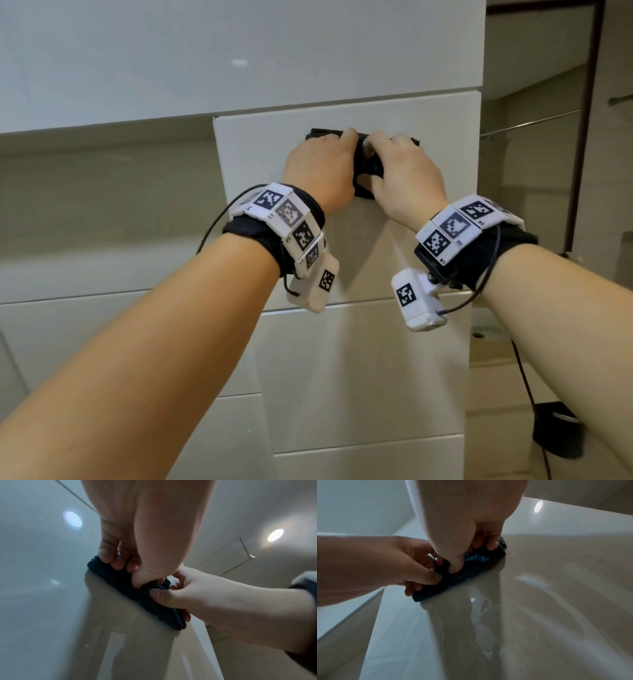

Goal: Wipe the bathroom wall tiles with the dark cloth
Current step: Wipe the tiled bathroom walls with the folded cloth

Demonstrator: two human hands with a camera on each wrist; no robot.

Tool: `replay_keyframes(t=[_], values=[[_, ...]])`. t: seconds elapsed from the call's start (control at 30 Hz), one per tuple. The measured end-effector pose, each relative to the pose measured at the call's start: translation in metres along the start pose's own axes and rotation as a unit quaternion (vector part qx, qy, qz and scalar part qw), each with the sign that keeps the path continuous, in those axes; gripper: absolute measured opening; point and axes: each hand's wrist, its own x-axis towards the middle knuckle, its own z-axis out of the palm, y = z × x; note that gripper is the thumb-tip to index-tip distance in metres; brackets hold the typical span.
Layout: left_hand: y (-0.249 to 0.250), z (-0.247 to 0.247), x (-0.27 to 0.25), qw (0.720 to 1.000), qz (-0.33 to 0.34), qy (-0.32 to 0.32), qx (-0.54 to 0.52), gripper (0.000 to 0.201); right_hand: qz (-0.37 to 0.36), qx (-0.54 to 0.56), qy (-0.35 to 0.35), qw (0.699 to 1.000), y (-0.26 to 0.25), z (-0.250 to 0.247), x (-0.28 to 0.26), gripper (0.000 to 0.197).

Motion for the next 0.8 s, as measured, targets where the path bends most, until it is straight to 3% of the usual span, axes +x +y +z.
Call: replay_keyframes(t=[0.3,0.5,0.8], values=[[0.022,0.039,-0.053,1.0,0.019,-0.019,0.003,0.027,0.018,-0.021,-0.052,0.998,0.01,0.019,-0.062,0.031],[0.03,0.055,-0.076,1.0,-0.004,-0.023,-0.011,0.021,0.027,-0.032,-0.059,0.997,0.013,0.031,-0.087,0.031],[0.026,0.065,-0.072,0.996,-0.024,0.051,-0.065,0.016,0.005,-0.025,-0.048,0.999,0.021,0.02,-0.073,0.026]])
